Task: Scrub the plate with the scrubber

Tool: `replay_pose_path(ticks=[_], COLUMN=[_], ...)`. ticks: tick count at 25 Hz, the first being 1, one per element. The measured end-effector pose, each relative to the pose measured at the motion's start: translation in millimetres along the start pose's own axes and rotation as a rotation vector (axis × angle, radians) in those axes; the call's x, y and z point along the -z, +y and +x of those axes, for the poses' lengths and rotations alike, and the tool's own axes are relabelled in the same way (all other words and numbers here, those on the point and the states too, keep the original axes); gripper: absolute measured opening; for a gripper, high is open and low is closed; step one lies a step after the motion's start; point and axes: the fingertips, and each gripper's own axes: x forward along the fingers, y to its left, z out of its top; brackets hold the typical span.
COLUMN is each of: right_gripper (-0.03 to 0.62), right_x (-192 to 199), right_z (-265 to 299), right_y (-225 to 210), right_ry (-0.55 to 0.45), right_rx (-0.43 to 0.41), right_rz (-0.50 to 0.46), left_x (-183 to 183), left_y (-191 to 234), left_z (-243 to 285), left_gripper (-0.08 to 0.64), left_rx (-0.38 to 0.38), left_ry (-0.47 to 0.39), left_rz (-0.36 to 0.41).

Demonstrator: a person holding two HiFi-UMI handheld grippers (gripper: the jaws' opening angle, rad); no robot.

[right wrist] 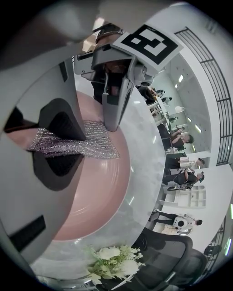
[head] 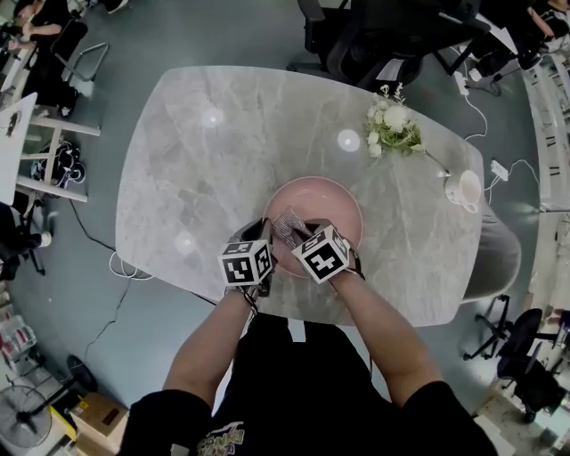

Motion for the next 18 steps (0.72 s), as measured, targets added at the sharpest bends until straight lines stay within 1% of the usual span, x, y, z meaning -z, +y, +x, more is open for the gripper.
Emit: replay_pose_path(ticks=[6,9,13,18], right_gripper=[0.08,0.08,0.078,0.078], right_x=[0,0,1,1], right_z=[0,-1,-4,-7], right_y=[-3,-6,-23,-37], right_ry=[-0.008,-0.014,-0.036,-0.031], right_rx=[-0.015,-0.024,0.001,0.024], right_rz=[0.012,0.034,0.085,0.098], left_x=[-1,-2,-2,-1], left_y=[0,0,0,0], left_z=[2,1,0,1], left_gripper=[0.025,0.026,0.026,0.026], left_rx=[-0.001,-0.002,-0.004,-0.01], left_ry=[-0.005,-0.006,-0.005,-0.005], left_rz=[-0.01,-0.008,-0.001,0.001])
